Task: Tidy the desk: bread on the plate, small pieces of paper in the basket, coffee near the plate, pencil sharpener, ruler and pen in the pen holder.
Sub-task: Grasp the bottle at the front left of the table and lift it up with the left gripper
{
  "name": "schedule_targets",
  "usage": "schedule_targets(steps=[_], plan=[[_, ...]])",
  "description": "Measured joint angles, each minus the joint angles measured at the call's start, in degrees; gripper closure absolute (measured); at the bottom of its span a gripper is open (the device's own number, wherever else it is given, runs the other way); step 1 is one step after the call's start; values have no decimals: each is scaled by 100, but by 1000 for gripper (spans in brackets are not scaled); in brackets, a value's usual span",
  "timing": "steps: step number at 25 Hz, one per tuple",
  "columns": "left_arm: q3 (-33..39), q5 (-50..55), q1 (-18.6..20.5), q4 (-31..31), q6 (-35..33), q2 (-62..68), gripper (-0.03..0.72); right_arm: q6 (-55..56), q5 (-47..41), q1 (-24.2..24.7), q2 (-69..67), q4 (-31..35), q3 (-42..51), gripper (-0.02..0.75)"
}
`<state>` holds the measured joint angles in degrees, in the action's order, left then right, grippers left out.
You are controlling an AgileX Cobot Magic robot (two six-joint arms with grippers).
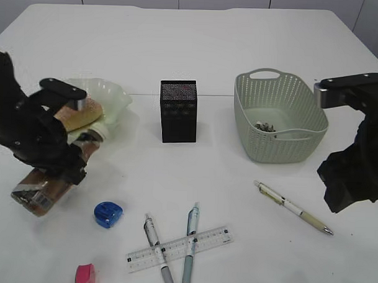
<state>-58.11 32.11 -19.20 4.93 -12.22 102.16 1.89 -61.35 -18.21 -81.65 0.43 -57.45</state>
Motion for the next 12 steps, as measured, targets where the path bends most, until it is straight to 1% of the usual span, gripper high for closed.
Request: schedule_targets(steps=[2,6,9,12], plan=[[361,-482,0,38,0,-450,274,0,0,0,0,0,0,281],[1344,-1561,0,89,10,-1342,275,0,0,0,0,0,0,281],[2186,-2657,0,264,10,-1994,275,0,0,0,0,0,0,281],[2961,-3991,0,394,39,-2494,275,0,0,0,0,0,0,281]])
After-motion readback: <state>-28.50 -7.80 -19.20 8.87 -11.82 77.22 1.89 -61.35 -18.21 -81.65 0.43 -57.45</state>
